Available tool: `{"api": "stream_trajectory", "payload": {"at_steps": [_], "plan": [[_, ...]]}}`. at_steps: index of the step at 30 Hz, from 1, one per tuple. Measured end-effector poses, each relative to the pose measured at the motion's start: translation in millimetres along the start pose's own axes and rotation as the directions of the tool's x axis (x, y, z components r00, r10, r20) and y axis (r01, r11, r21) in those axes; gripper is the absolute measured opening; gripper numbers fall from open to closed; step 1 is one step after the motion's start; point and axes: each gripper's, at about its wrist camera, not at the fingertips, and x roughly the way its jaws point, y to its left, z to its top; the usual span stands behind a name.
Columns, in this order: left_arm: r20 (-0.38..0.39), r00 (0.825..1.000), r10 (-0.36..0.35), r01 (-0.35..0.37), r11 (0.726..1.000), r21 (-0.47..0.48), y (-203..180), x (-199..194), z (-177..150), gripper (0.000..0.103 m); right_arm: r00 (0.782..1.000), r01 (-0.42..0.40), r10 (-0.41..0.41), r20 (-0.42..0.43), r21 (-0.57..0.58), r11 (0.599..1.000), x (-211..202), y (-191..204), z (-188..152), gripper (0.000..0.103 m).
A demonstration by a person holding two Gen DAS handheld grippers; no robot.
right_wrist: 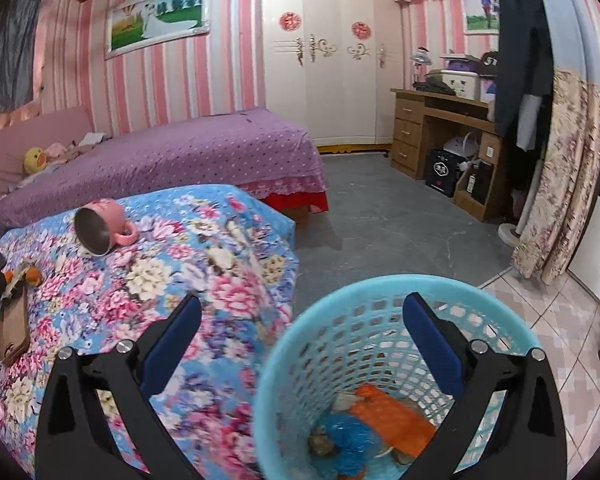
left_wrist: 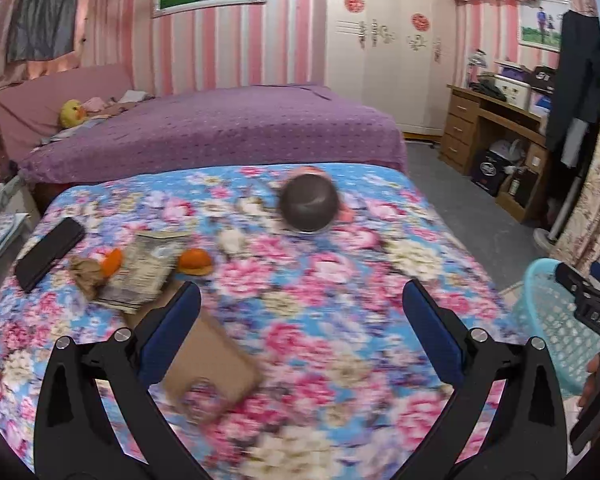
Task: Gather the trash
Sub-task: 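Move both tools back over the trash on the bed, then grasp the brown crumpled paper bundle with the left tool while the right tool grasps the orange ball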
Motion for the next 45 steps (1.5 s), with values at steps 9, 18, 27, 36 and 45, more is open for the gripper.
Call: {"api": "stream_trajectory", "payload": {"at_steps": [9, 18, 27, 36, 45], "plan": [[-0.039, 0.996, 0.081, -0.083, 0.995, -0.047, 77, 14, -9, 0.097, 0.999, -0.027, 0.026, -0.033, -0.052, 0.998, 7, 45, -6, 0.098], [-0.090, 0.984, 0.156, -0.166, 0.980, -0.114, 156, 28, -8, 0.097, 0.994, -0.093, 0.089, -0.057, -0.082, 0.992, 4, 108, -12, 0.098], [-0.154, 0.965, 0.213, -0.233, 0.964, -0.125, 213, 46, -10, 0.097, 0.993, -0.102, 0.091, -0.075, -0.168, 0.980, 9, 158, -12, 0.098], [-0.177, 0.967, 0.185, -0.211, 0.967, -0.141, 231, 68, -6, 0.093, 0.981, -0.173, 0.149, -0.124, -0.213, 0.962, 33, 210, 0, 0.098], [-0.212, 0.977, 0.031, -0.082, 0.968, -0.236, 241, 85, -9, 0.036, 0.959, -0.265, 0.229, -0.165, -0.246, 0.932, 50, 247, 2, 0.098]]}}
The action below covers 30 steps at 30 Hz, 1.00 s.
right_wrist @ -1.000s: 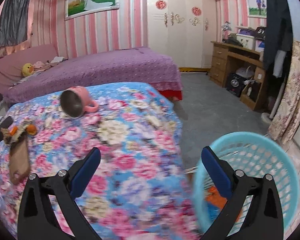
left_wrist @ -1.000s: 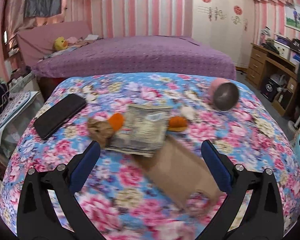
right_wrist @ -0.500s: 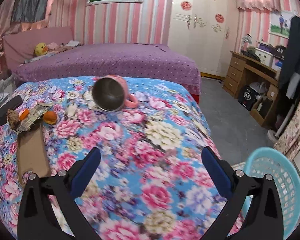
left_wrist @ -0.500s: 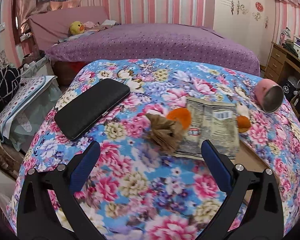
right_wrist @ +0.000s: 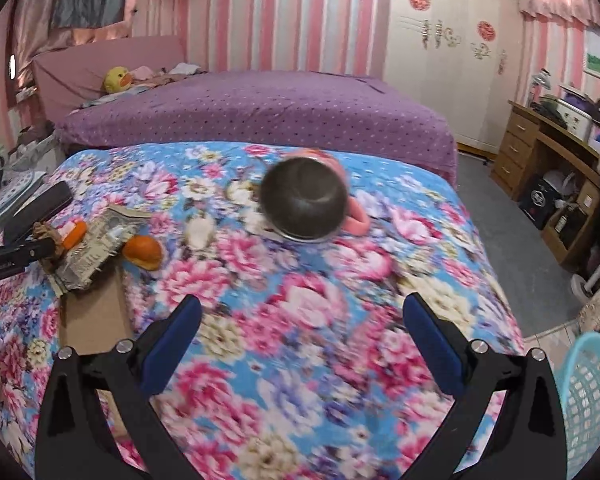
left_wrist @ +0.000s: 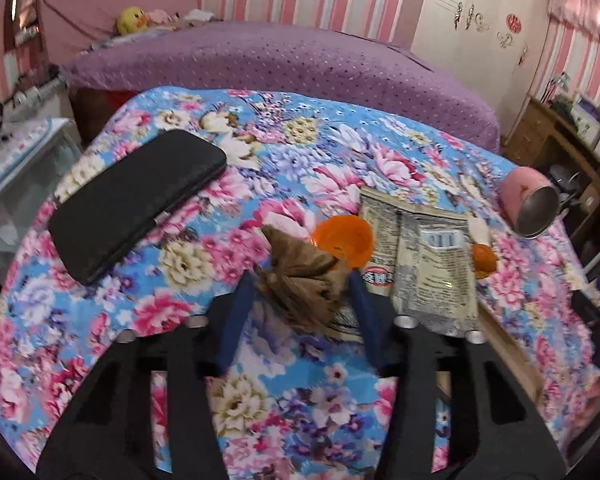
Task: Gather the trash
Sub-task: 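Grasp the brown crumpled paper bundle with the left tool while the right tool grasps the orange ball, then carry the paper bundle and orange ball with both tools over the blue basket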
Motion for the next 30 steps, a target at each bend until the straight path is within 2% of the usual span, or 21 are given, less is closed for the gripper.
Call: {"api": "stream_trajectory", "payload": {"at_steps": [2, 4, 7, 11, 15, 19, 20, 22, 23, 26, 27, 30], "plan": [[0.007, 1.000, 0.001, -0.001, 1.000, -0.005, 2, -5, 0, 0.034, 1.000, -0.020, 0.021, 0.003, -0.026, 0.999, 4, 13, 5, 0.098], [0.023, 0.999, 0.048, -0.048, 0.999, -0.003, 6, -13, -1, 0.034, 0.999, -0.035, 0.035, 0.001, -0.044, 0.998, 9, 24, 7, 0.098], [0.023, 0.998, 0.051, -0.051, 0.999, -0.002, 13, -19, -2, 0.034, 0.995, -0.094, 0.093, -0.021, -0.074, 0.993, 19, 46, 10, 0.098], [0.039, 0.992, 0.117, -0.118, 0.993, 0.030, 23, -29, -4, 0.033, 0.993, -0.118, 0.115, -0.029, -0.154, 0.981, 30, 75, 17, 0.095], [0.041, 0.991, 0.127, -0.127, 0.992, 0.007, 38, -33, -3, 0.033, 0.987, -0.152, 0.137, -0.088, -0.193, 0.969, 49, 91, 23, 0.073], [0.034, 0.988, 0.152, -0.152, 0.988, -0.006, 49, -33, -4, 0.034, 0.975, -0.198, 0.172, -0.137, -0.207, 0.958, 65, 102, 25, 0.063], [0.032, 0.988, 0.154, -0.153, 0.988, -0.013, 52, -34, -3, 0.033, 0.973, -0.209, 0.181, -0.141, -0.210, 0.955, 66, 104, 25, 0.058], [0.031, 0.988, 0.152, -0.151, 0.988, -0.025, 55, -37, -3, 0.033, 0.968, -0.230, 0.198, -0.154, -0.231, 0.945, 69, 110, 25, 0.043], [0.031, 0.988, 0.151, -0.150, 0.988, -0.030, 56, -38, -3, 0.033, 0.965, -0.243, 0.209, -0.159, -0.242, 0.939, 70, 113, 25, 0.031], [0.034, 0.987, 0.158, -0.157, 0.987, -0.021, 53, -40, -4, 0.033, 0.963, -0.255, 0.221, -0.154, -0.264, 0.930, 69, 117, 25, 0.025], [0.035, 0.987, 0.158, -0.157, 0.987, -0.017, 52, -40, -4, 0.033, 0.964, -0.256, 0.225, -0.144, -0.257, 0.932, 67, 115, 25, 0.019], [0.039, 0.987, 0.153, -0.153, 0.988, -0.012, 47, -44, -6, 0.033, 0.972, -0.229, 0.208, -0.111, -0.232, 0.945, 57, 103, 23, 0.018]]}}
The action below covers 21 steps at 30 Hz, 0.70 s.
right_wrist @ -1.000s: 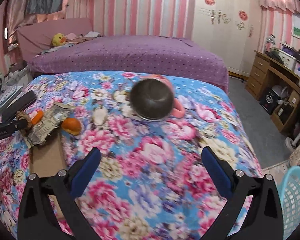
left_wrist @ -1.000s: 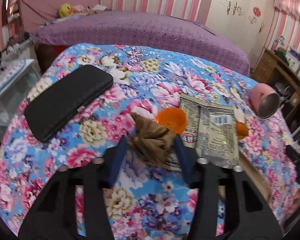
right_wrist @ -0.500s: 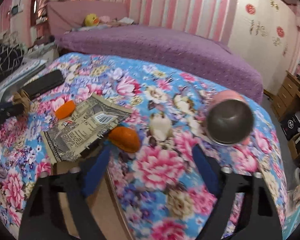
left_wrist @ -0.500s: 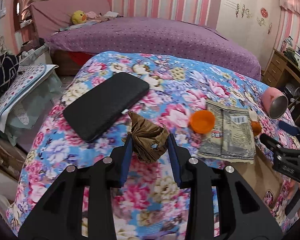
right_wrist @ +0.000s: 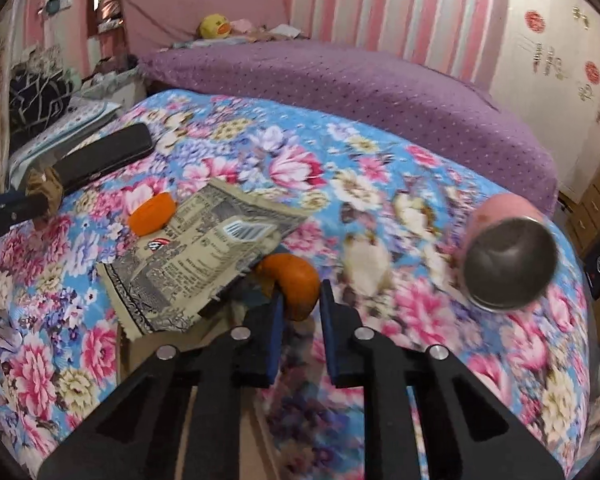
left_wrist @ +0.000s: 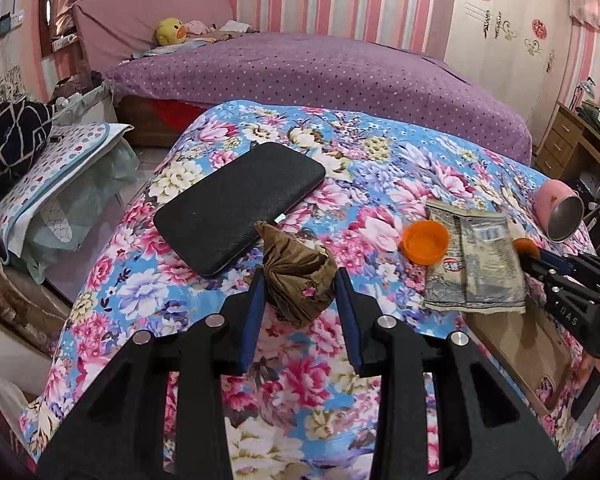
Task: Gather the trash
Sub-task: 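Carry the paper bundle and orange ball with both tools over the blue basket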
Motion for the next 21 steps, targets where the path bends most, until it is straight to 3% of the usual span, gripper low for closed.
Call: {"api": "stream_trajectory", "payload": {"at_steps": [11, 17, 21], "plan": [[0.023, 0.998, -0.064, 0.063, 0.997, 0.049, -55, -30, -14, 0.033, 0.992, 0.095, -0.101, 0.080, 0.078, 0.992, -84, -49, -49, 0.017], [0.060, 0.994, -0.095, 0.086, 0.986, 0.141, -107, -56, -29, 0.034, 0.980, 0.168, -0.180, 0.081, 0.141, 0.976, -139, -89, -93, 0.017], [0.044, 0.990, -0.134, 0.128, 0.984, 0.125, -130, -67, -46, 0.034, 0.970, 0.220, -0.235, 0.068, 0.173, 0.960, -165, -110, -121, 0.017]]}}
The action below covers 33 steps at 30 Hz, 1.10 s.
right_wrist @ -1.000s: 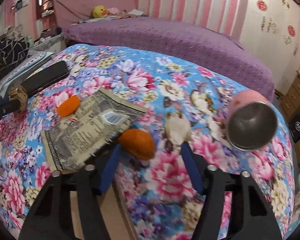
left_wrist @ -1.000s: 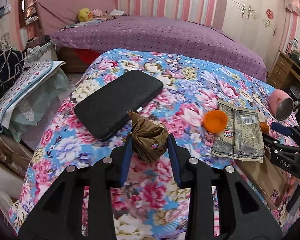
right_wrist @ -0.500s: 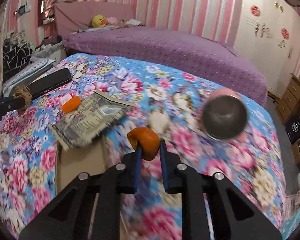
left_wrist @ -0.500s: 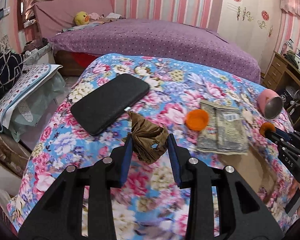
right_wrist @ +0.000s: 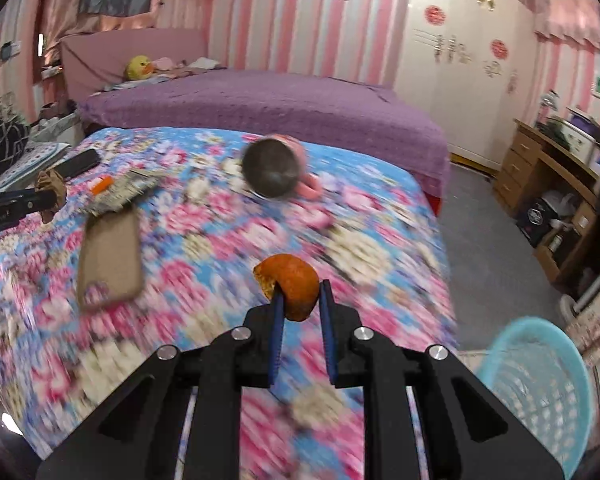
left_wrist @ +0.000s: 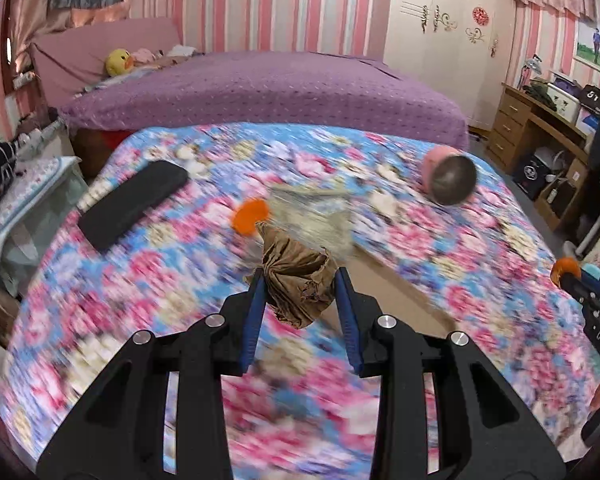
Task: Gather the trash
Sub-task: 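Carry the paper bundle and orange ball with both tools over the blue basket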
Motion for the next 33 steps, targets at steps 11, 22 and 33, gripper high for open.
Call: {"api": "stream_trajectory", "payload": {"at_steps": [11, 22, 33], "plan": [[0.033, 0.997, -0.072, 0.072, 0.997, 0.001, -66, -22, -29, 0.034, 0.997, 0.066, -0.067, 0.026, 0.055, 0.996, -28, -48, -40, 0.017], [0.039, 0.996, -0.086, 0.083, 0.993, 0.082, -118, -18, -38, 0.034, 0.995, 0.092, -0.097, 0.038, 0.118, 0.989, -29, -91, -47, 0.017], [0.046, 0.996, -0.078, 0.071, 0.987, 0.143, -148, -13, -49, 0.034, 0.983, 0.172, -0.179, 0.024, 0.181, 0.968, -36, -151, -65, 0.017]]}}
